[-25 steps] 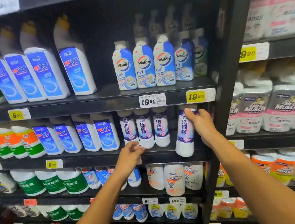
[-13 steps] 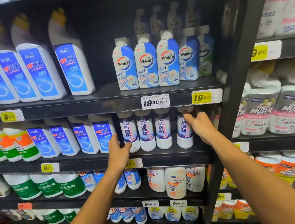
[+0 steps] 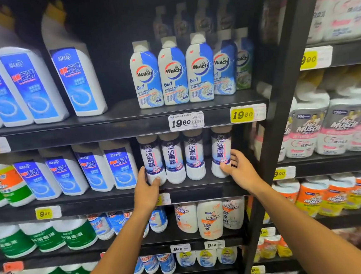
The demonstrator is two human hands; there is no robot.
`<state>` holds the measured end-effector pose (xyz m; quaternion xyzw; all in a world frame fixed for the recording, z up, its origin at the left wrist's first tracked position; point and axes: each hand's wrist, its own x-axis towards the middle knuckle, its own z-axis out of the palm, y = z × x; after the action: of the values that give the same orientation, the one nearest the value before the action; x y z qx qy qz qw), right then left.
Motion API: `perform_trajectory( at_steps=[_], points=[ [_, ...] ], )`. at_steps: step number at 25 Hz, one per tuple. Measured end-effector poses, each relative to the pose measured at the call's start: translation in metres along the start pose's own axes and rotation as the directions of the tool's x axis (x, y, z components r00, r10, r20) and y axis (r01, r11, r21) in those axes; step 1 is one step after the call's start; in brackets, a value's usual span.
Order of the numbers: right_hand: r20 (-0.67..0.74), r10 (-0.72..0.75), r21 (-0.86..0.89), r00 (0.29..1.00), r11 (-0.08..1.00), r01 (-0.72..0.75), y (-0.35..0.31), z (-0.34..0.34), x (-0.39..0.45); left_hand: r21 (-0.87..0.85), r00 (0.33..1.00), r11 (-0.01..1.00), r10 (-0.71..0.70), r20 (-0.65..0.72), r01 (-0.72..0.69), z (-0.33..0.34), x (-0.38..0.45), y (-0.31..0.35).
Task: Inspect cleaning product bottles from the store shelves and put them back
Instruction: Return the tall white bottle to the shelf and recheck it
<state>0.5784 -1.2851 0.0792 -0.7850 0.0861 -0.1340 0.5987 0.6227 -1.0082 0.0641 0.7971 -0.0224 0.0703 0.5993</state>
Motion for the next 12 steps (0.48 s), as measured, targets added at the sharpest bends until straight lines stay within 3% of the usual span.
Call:
perform_trajectory(
  at_steps=[6,12],
  points=[
    [-0.041,-0.001,-0.034,0.999,0.999,-0.001,0.002,0.007,0.003,-0.045,1.000,0.999,-0.003,0.018,0.004,-0.001,0.000,0.001],
    [0.060,0.012,-0.107,0.998,0.994,-0.005,-0.006,0.009,0.003,-0.104,0.990,0.991,-0.074,0.121,0.087,-0.010,0.001,0.005]
  ],
)
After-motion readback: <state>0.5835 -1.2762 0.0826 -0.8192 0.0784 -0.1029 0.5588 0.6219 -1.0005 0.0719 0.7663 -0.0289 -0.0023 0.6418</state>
